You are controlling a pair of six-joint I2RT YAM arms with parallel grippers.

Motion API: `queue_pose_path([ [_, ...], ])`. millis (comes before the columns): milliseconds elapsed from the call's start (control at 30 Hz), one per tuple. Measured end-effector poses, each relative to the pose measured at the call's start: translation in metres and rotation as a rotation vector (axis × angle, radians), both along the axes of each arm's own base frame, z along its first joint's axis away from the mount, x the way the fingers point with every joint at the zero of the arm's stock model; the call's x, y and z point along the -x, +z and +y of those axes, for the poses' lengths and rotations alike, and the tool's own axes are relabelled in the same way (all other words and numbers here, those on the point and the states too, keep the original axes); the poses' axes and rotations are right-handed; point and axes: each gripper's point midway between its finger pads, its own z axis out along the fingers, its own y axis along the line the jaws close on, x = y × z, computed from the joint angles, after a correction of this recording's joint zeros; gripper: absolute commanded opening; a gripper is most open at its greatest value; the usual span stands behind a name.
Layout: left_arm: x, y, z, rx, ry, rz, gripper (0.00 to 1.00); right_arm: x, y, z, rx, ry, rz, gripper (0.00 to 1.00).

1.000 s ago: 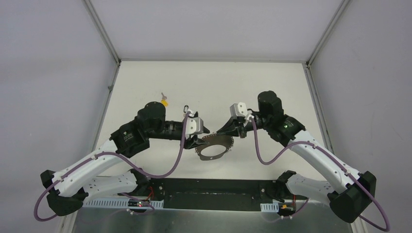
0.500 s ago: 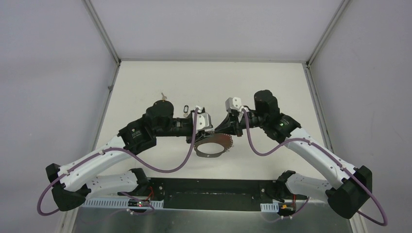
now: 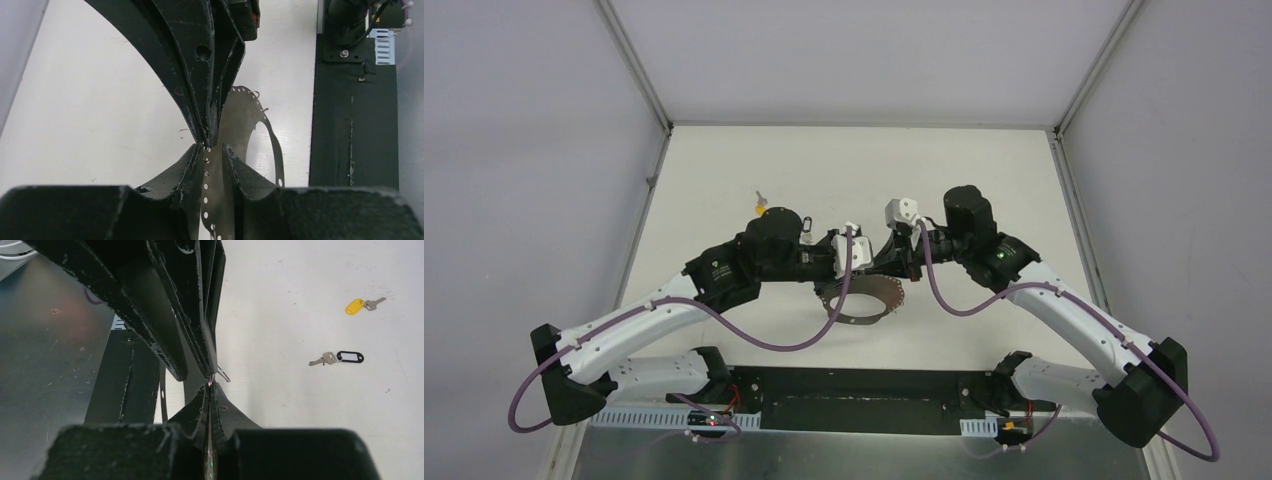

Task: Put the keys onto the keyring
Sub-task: Adjust the keyring.

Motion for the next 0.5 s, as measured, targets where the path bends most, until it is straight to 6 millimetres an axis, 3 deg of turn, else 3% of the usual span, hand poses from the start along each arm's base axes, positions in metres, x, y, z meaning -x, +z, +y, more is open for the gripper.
queue_pose_path([
  [167,-0.0037,-0.0009,0.0019,-0.023,0.015,-0.025,0.29,-0.0003,0.0,0.0002,0.0,-0.002,0.003,0.0],
  [500,-0.0067,-0.0097,0.0037,-0.079,0.034,-0.059,0.27,-0.0015,-0.0043,0.0005,0.013,-0.008,0.017,0.0],
])
